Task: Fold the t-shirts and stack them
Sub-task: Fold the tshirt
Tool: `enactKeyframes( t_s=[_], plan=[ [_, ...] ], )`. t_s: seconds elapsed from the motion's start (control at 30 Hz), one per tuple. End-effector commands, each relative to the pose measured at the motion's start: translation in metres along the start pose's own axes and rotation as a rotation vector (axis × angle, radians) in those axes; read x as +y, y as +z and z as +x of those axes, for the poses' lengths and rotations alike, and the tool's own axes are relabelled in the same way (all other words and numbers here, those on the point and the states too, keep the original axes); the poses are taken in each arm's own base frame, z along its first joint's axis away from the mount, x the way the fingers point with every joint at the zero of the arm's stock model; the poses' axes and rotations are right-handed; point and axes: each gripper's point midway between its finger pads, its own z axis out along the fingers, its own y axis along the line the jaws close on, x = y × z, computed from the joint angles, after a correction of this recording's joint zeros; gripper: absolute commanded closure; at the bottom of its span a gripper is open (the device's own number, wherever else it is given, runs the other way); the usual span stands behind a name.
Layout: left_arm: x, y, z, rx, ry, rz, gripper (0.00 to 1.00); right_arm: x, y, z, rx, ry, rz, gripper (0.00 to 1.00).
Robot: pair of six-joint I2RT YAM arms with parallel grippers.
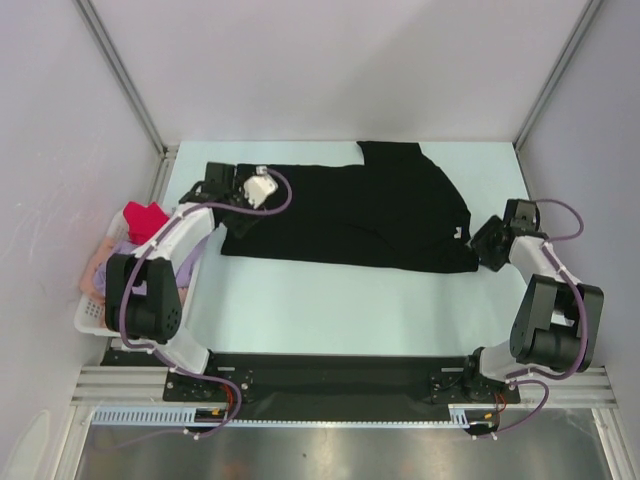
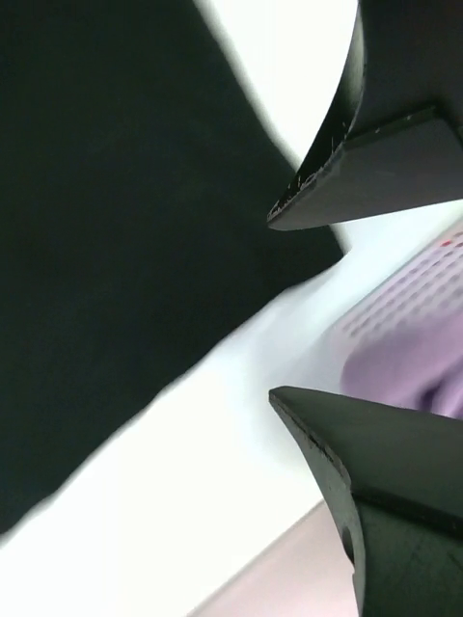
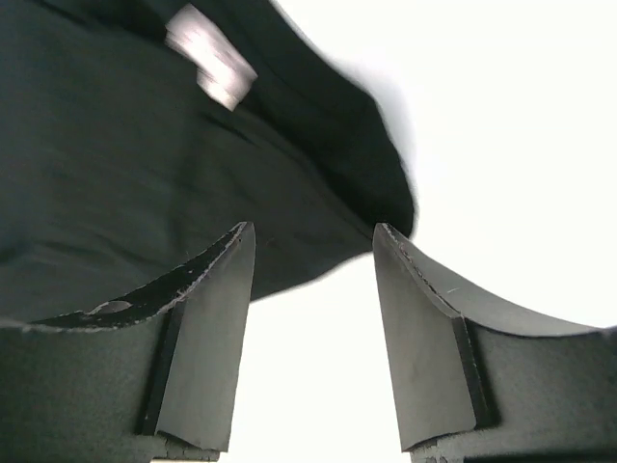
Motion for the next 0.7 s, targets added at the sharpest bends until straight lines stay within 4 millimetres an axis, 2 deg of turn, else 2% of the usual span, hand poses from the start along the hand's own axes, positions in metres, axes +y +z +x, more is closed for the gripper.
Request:
enactKeyframes(
  t_s=[0.0,0.03,0.1,0.17,0.23,0.37,0.4,0.5,0.53,0.57,0.67],
  plan=[
    [-0.050,0.009,0.054,0.132,0.185,0.144,0.27,-0.013,0.006,0.015,0.006,0.017,0.025,0.43],
    [-0.063,0.012,0.071,0.167,0.225,0.169,0.25,-0.016,0.009,0.019,0.018,0.015,0.033,0.43],
    [-0.063,0.014,0.084,0.201,0.254,0.140,0.24,-0.017,0.013,0.019,0.016,0.005,0.033,0.43],
    [-0.064,0.023,0.088,0.192,0.267,0.125,0.23,-0.020,0.021,0.021,0.025,-0.005,0.033,0.43],
    [-0.058,0.030,0.086,0.189,0.248,0.085,0.22,-0.024,0.029,0.023,0.042,0.008,0.038,0.44],
    [-0.067,0.044,0.095,0.214,0.229,0.106,0.25,-0.034,0.028,0.027,0.046,0.023,0.043,0.60],
    [-0.068,0.050,0.099,0.220,0.230,0.107,0.28,-0.035,0.026,0.025,0.039,0.025,0.042,0.71],
    [-0.086,0.047,0.109,0.251,0.219,0.173,0.67,-0.043,0.020,0.025,0.041,0.052,0.037,0.93],
    [-0.092,0.046,0.112,0.255,0.213,0.188,0.94,-0.047,0.017,0.024,0.039,0.066,0.036,0.97],
    [-0.096,0.044,0.111,0.245,0.204,0.200,1.00,-0.052,0.015,0.021,0.032,0.088,0.037,1.00],
    [-0.108,0.027,0.112,0.236,0.174,0.247,1.00,-0.056,0.004,0.023,0.050,0.143,0.017,1.00]
  ],
)
